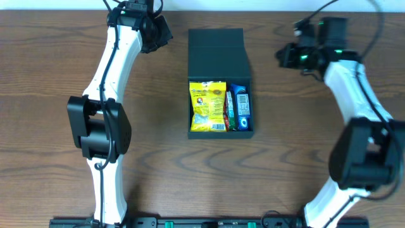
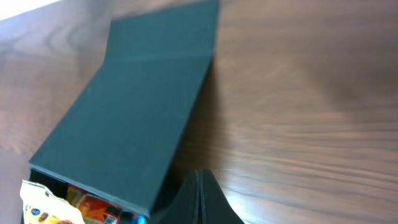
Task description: Pack container
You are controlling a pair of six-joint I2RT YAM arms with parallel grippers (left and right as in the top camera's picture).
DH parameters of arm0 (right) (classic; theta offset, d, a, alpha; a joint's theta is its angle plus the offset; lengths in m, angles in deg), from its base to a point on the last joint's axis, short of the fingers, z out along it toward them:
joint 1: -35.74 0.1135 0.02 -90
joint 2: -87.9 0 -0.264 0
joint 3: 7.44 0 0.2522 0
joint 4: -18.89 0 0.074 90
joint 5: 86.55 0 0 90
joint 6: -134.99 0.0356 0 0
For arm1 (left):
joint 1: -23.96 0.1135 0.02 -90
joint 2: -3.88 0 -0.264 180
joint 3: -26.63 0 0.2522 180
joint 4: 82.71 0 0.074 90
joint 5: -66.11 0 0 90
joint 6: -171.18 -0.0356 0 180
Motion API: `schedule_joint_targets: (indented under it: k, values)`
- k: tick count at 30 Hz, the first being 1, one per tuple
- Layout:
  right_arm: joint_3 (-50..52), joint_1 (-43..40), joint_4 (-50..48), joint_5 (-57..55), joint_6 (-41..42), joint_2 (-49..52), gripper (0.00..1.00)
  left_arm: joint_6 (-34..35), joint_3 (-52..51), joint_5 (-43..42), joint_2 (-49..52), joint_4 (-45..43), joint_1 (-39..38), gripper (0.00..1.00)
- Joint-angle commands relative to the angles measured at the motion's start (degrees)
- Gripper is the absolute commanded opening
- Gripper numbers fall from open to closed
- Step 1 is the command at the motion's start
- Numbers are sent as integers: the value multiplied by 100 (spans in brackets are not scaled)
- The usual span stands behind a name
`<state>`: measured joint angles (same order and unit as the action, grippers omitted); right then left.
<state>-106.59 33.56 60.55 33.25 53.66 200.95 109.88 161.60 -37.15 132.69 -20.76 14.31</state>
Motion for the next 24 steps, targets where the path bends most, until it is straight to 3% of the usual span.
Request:
schedule_joint_targets:
  k: [1,8,13,24]
  values:
    - [66,205,-61,398,446,442,1,-74,-44,-555,529,-68,2,6]
    - [-470,269,31,994,680,1451,2,354,-35,-1827,1421,-599,90,6]
    - [-970,275,367,1012,675,1843,1,385,-35,-1969,1572,-649,101,6]
    - [-1325,487,96,1882,584,2170,1,251,-35,-2498,1591,-693,13,6]
